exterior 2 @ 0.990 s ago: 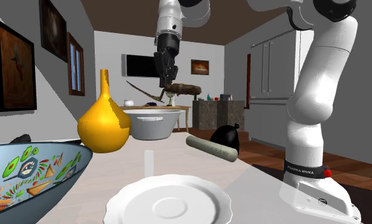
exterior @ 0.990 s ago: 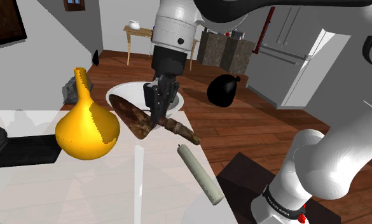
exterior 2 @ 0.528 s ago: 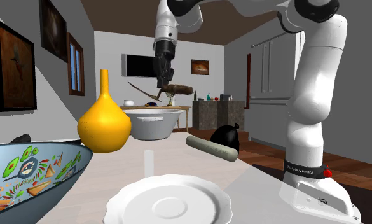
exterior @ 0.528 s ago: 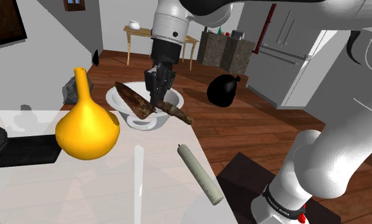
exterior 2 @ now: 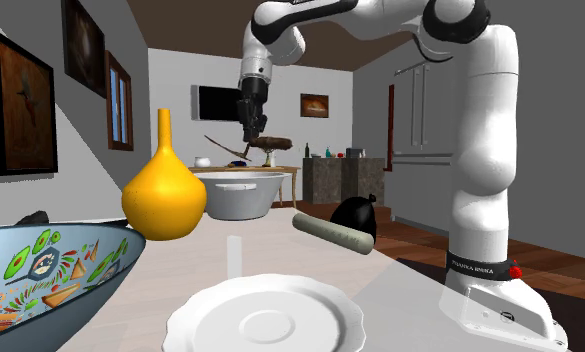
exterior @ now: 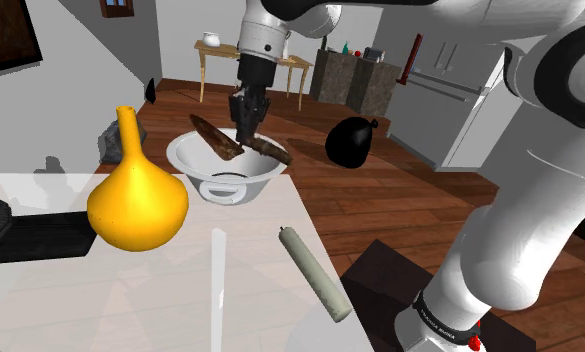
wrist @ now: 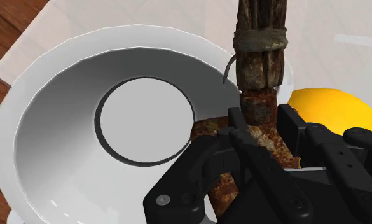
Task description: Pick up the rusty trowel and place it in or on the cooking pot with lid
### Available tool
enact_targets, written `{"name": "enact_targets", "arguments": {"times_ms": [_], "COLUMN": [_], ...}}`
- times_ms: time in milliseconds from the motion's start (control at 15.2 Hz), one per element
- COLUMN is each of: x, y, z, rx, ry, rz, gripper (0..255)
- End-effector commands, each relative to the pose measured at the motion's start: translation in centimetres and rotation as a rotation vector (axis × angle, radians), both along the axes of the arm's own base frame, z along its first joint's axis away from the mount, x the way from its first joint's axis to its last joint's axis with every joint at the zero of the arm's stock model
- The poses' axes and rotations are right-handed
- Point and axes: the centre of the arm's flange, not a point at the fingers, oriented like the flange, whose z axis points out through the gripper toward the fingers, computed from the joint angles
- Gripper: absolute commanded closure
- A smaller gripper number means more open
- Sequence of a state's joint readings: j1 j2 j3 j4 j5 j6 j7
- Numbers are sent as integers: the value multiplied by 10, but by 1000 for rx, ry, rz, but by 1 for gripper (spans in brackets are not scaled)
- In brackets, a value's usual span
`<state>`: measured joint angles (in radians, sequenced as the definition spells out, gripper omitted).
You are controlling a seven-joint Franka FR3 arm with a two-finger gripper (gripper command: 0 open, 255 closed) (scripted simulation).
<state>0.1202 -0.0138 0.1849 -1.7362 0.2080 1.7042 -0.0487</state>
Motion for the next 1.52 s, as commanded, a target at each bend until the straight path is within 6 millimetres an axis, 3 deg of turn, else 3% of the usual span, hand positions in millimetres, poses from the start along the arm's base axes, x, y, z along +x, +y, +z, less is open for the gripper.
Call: {"name": "enact_targets", "arguments": {"times_ms": [0, 528, 1452], "x": [20, 105, 107], "y": [-15, -78, -79], "z": [-1, -3, -66], "rx": [0, 0, 0], "ry": [-1, -1, -1], "rz": [1, 1, 1], "gripper": [255, 255, 255]}}
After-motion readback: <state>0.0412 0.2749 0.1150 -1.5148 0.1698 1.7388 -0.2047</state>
